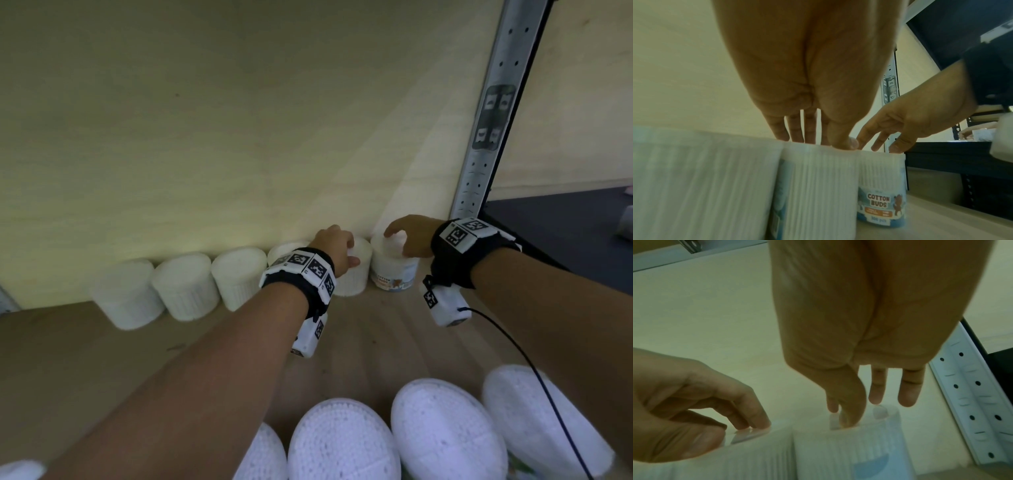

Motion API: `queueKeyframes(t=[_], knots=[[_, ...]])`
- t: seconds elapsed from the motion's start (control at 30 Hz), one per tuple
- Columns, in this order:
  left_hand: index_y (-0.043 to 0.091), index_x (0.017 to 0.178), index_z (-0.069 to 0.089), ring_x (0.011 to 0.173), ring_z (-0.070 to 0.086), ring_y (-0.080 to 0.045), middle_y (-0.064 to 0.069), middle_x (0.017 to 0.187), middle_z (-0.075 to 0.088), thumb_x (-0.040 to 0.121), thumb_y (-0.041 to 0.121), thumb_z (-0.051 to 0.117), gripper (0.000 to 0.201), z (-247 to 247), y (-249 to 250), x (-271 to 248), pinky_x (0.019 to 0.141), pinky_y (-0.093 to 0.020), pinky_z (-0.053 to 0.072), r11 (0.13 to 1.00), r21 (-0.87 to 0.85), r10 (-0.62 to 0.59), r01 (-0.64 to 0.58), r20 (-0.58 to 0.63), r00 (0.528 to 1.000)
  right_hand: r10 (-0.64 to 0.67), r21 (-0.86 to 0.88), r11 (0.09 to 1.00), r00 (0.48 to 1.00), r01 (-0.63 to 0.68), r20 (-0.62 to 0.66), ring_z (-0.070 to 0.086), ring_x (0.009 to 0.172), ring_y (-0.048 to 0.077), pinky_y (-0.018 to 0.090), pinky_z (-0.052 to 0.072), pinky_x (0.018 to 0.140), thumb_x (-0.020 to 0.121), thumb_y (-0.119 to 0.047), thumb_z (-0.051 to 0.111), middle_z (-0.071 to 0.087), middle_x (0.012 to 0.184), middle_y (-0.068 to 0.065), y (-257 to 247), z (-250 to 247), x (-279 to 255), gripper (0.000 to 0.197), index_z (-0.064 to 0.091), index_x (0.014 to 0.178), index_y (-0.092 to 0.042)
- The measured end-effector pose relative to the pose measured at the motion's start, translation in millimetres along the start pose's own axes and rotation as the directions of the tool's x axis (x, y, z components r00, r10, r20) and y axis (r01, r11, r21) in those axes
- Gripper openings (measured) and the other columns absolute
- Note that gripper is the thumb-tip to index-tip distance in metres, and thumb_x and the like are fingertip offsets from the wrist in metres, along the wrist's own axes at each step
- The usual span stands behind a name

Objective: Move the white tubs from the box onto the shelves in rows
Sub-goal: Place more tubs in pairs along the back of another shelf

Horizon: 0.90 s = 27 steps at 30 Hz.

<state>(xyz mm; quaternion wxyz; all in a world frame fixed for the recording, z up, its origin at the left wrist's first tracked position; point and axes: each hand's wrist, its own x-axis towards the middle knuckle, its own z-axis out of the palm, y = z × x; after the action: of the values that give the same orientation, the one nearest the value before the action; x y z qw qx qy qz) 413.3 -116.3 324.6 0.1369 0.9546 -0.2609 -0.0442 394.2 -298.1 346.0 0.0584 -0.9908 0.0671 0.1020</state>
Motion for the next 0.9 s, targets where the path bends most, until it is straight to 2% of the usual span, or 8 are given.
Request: queueKeyframes(t=[0.1, 0.17, 0.27, 0.33, 0.43, 0.57, 0.7, 0.9], knots=[[0.010, 0.129, 0.052, 0.123, 0.045, -0.030, -0.013, 0.132, 0.045, 0.091, 0.032, 0.059, 0.044, 0.8, 0.1, 0.3, 0.102, -0.038, 0.040, 1.000, 0.002, 0.005, -0.005, -0.006, 1.000, 0.007, 0.025, 1.000, 0.999, -0.006, -0.036, 0.038, 0.136, 0.028, 0.038, 0.036, 0.111, 0.091, -0.006, 0.046, 0.037, 0.149, 0.007, -1.1, -4.2, -4.7, 0.050, 0.046, 0.139, -0.022], [0.010, 0.129, 0.051, 0.123, 0.045, -0.030, -0.013, 0.132, 0.045, 0.091, 0.032, 0.059, 0.044, 1.0, -0.3, 1.0, 0.102, -0.038, 0.040, 1.000, 0.002, 0.006, -0.006, -0.004, 1.000, 0.047, 0.001, 0.999, 0.993, -0.047, -0.109, 0.042, 0.132, 0.029, 0.036, 0.036, 0.109, 0.094, -0.020, 0.050, 0.042, 0.144, 0.009, -2.6, -5.4, -5.5, 0.042, 0.048, 0.136, -0.017], [0.009, 0.129, 0.051, 0.123, 0.045, -0.031, -0.013, 0.132, 0.044, 0.092, 0.032, 0.059, 0.044, 0.7, -0.5, 1.0, 0.102, -0.039, 0.040, 1.000, 0.003, 0.005, -0.005, 0.001, 1.000, 0.101, -0.064, 0.992, 0.991, -0.107, -0.086, 0.048, 0.125, 0.031, 0.039, 0.041, 0.105, 0.091, -0.052, 0.052, 0.048, 0.138, 0.014, -3.7, -0.3, -2.7, 0.061, 0.050, 0.133, -0.007], [0.009, 0.129, 0.051, 0.123, 0.045, -0.031, -0.013, 0.133, 0.044, 0.092, 0.032, 0.058, 0.044, 0.5, -0.4, 0.6, 0.102, -0.039, 0.040, 1.000, 0.003, 0.006, -0.006, -0.002, 1.000, 0.111, -0.093, 0.989, 0.992, -0.116, -0.060, 0.051, 0.121, 0.031, 0.038, 0.044, 0.102, 0.088, -0.058, 0.052, 0.051, 0.135, 0.015, -5.2, 2.9, -0.9, 0.068, 0.051, 0.131, -0.005], [0.010, 0.129, 0.052, 0.123, 0.045, -0.031, -0.013, 0.132, 0.045, 0.091, 0.032, 0.059, 0.044, 0.6, -0.3, 0.6, 0.102, -0.039, 0.040, 1.000, -0.002, 0.008, -0.008, -0.007, 1.000, 0.106, -0.103, 0.988, 0.992, -0.112, -0.060, 0.052, 0.121, 0.031, 0.038, 0.045, 0.101, 0.088, -0.056, 0.054, 0.052, 0.134, 0.015, -7.0, 2.7, 1.8, 0.067, 0.051, 0.131, -0.004], [0.010, 0.129, 0.052, 0.122, 0.046, -0.031, -0.013, 0.132, 0.045, 0.091, 0.033, 0.059, 0.045, 1.4, -0.6, 0.8, 0.102, -0.039, 0.041, 1.000, 0.003, 0.009, -0.009, -0.009, 1.000, 0.082, -0.118, 0.989, 0.995, -0.088, -0.050, 0.050, 0.125, 0.029, 0.038, 0.042, 0.106, 0.090, -0.049, 0.055, 0.051, 0.137, 0.014, -7.3, 0.2, 2.7, 0.062, 0.050, 0.133, -0.003], [0.010, 0.128, 0.053, 0.121, 0.047, -0.030, -0.013, 0.131, 0.046, 0.091, 0.033, 0.059, 0.045, 0.3, -1.6, 0.8, 0.101, -0.039, 0.041, 1.000, -0.001, 0.014, -0.014, -0.019, 1.000, 0.029, -0.131, 0.991, 0.999, -0.034, -0.038, 0.043, 0.131, 0.027, 0.036, 0.036, 0.109, 0.090, -0.035, 0.062, 0.042, 0.144, 0.010, -6.0, -3.9, 1.5, 0.058, 0.045, 0.139, -0.010], [0.010, 0.127, 0.053, 0.122, 0.046, -0.029, -0.012, 0.132, 0.046, 0.091, 0.033, 0.059, 0.044, -0.1, -1.4, 0.6, 0.100, -0.035, 0.042, 1.000, 0.007, 0.020, -0.020, -0.019, 1.000, -0.049, -0.143, 0.989, 0.999, 0.047, -0.008, 0.043, 0.132, 0.027, 0.034, 0.037, 0.106, 0.088, -0.012, 0.064, 0.040, 0.146, 0.009, -3.8, -9.6, -2.3, 0.056, 0.047, 0.140, -0.016]])
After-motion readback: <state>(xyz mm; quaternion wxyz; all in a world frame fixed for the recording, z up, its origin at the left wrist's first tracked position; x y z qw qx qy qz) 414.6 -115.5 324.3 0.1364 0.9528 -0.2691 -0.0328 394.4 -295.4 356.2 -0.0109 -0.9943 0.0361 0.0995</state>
